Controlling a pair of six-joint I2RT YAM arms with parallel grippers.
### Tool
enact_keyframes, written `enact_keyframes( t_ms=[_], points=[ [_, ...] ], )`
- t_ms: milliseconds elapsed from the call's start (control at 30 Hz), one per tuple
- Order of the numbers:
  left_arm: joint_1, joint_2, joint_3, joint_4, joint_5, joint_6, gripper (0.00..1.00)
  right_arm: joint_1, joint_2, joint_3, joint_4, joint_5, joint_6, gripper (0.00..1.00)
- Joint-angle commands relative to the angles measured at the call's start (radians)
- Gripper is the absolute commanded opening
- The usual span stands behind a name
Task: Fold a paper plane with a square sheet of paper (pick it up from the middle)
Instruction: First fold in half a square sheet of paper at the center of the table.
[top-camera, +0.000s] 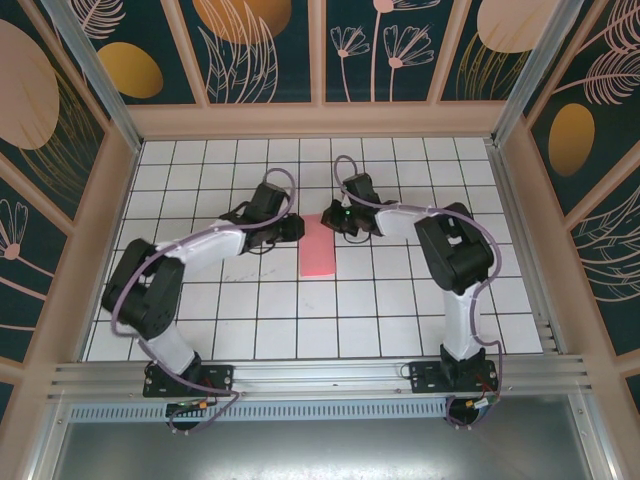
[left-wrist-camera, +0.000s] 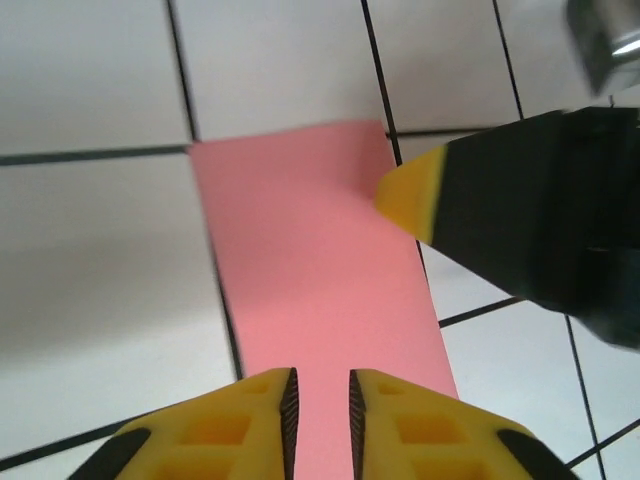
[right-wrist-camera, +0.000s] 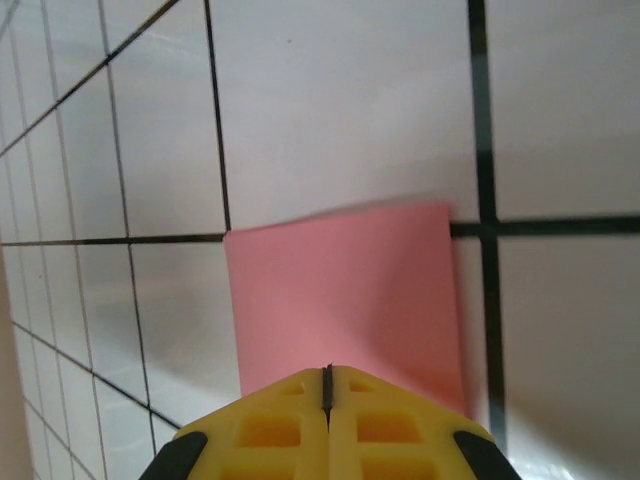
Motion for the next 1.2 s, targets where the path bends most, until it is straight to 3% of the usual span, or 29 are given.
enact_keyframes(
  t_ms=[0, 267, 433, 600, 767, 900, 1167],
  points=[
    [0.008, -0.079, -0.069, 0.028, -0.063, -0.084, 0.31, 0.008, 0.063, 0.092, -0.109, 0.019, -0.007, 0.0],
    [0.008, -0.176, -0.13, 0.037, -0.033, -0.142, 0.5, 0.008, 0.061, 0.084, -0.253, 0.249, 0.008, 0.0],
    [0.009, -0.18, -0.162, 0.092, 0.066, -0.198, 0.54, -0.001, -0.074, -0.088, -0.236, 0.352, 0.09, 0.0],
    [0.007, -0.192, -0.215, 0.192, 0.176, -0.271, 0.53, -0.014, -0.242, -0.29, -0.14, 0.352, 0.178, 0.0],
    [-0.017, -0.209, -0.259, 0.296, 0.252, -0.348, 0.46, -0.043, -0.407, -0.426, 0.026, 0.218, 0.102, 0.0],
    [-0.059, -0.195, -0.27, 0.335, 0.262, -0.389, 0.33, -0.094, -0.503, -0.502, 0.115, 0.043, 0.001, 0.0],
    [-0.131, -0.085, -0.219, 0.381, 0.263, -0.446, 0.05, -0.095, -0.455, -0.585, 0.262, -0.107, 0.021, 0.0]
  ],
)
